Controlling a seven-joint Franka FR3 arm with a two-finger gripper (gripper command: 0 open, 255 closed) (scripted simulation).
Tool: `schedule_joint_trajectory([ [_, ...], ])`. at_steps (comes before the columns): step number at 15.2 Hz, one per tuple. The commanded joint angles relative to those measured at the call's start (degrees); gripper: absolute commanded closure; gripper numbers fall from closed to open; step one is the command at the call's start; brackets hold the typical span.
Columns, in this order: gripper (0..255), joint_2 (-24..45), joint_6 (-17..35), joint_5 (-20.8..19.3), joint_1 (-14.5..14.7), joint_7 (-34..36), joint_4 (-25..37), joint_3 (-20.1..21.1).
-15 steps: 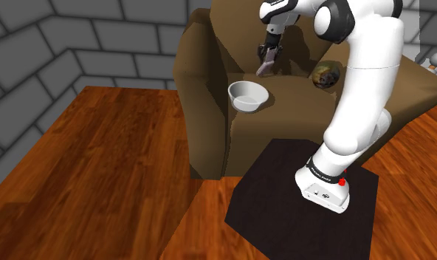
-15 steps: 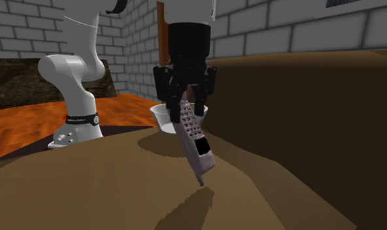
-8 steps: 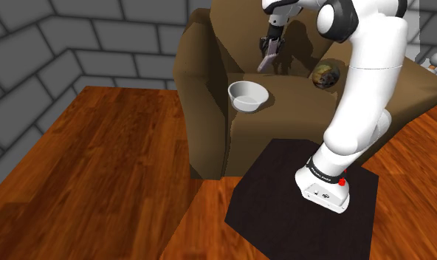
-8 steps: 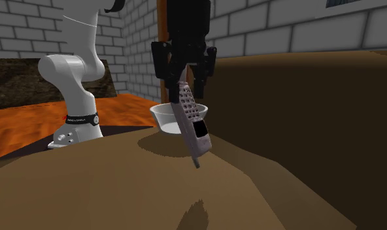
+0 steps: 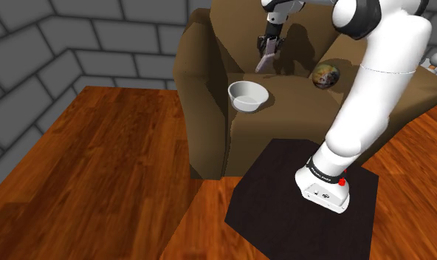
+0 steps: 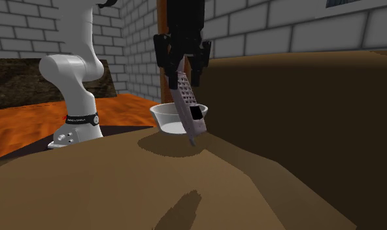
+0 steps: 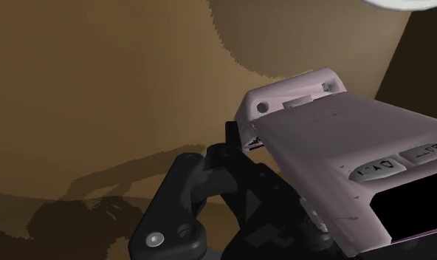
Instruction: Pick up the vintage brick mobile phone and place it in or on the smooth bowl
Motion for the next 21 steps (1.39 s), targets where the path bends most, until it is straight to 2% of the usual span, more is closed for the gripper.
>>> schedule_joint_trajectory([
  [1,255,-3.8,1.8,-1.5,1.9,2.5,-5.2,0.5],
  [9,255,-16.9,5.1,-6.0,7.6,13.8,-20.4,4.8],
  [16,255,-26.5,6.3,-7.3,11.6,24.8,-30.7,10.9],
  [21,255,-25.2,10.3,-7.0,11.5,24.5,-33.4,10.7],
])
